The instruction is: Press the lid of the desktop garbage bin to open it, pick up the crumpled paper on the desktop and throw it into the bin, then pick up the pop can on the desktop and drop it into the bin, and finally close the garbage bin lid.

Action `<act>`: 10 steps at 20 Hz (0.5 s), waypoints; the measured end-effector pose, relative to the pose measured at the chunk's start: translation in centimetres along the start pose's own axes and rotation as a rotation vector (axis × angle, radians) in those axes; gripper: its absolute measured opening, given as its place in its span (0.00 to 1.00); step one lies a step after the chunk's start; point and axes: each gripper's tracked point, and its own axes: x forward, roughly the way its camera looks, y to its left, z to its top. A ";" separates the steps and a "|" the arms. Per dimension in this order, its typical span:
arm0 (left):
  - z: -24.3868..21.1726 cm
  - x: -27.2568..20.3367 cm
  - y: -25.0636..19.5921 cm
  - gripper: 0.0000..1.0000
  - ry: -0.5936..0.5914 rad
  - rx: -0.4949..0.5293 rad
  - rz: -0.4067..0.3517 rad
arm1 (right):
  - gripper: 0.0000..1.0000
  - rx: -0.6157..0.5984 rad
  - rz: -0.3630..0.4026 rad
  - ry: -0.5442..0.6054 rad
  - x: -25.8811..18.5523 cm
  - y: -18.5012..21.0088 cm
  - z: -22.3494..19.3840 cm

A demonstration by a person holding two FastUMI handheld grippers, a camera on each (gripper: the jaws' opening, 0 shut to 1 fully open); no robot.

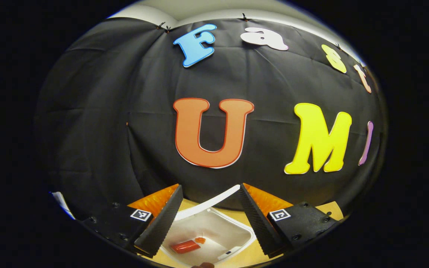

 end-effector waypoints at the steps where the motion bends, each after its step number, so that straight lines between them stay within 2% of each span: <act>1: -1.3 -0.1 -0.3 0.99 0.035 -0.022 -0.007 | 0.95 0.000 0.004 0.006 -0.2 0.0 -0.2; 5: -5.4 -0.3 -1.5 0.99 0.134 -0.085 -0.025 | 0.94 0.005 -0.003 0.007 -0.3 -1.1 -0.4; 10: -7.2 -0.6 -2.0 1.00 0.148 -0.060 -0.012 | 0.94 0.012 -0.010 0.019 -0.3 -1.9 -1.0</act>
